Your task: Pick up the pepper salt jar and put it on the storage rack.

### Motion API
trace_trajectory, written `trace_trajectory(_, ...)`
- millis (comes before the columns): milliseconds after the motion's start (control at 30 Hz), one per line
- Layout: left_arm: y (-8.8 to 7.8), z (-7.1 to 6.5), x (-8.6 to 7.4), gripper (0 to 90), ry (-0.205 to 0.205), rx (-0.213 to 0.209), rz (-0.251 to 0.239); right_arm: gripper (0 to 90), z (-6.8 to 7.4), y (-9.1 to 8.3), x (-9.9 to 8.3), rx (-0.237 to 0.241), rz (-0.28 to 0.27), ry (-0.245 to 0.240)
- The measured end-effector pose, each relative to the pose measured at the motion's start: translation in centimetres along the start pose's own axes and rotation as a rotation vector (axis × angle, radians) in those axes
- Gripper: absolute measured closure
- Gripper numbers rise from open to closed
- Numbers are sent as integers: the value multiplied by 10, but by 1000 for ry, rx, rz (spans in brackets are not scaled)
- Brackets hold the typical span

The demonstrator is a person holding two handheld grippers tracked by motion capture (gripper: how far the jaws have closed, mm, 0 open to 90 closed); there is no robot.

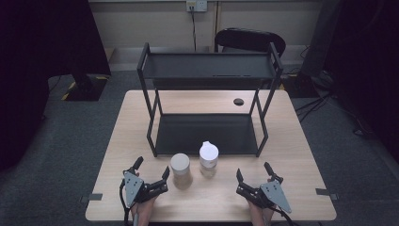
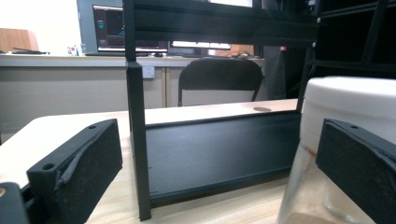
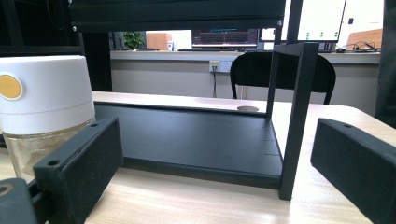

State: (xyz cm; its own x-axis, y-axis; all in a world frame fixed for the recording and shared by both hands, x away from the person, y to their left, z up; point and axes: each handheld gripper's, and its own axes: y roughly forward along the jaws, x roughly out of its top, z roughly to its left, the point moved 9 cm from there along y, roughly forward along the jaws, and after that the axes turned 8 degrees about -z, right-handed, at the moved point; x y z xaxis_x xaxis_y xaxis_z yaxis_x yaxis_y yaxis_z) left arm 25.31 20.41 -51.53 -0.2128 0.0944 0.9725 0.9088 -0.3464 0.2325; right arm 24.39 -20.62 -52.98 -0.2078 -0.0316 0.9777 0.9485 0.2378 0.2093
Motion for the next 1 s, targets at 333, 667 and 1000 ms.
trace_trajectory(333,-4,-3,10,0,-12,-33,-3,11,0,0,0,2,0,1)
trace_trajectory(667,-5,-8,25,0,-5,-62,-23,11,0,0,0,3,0,0)
trace_trajectory(1000,-1,-19,24,0,-1,-89,-26,12,0,0,0,2,0,1)
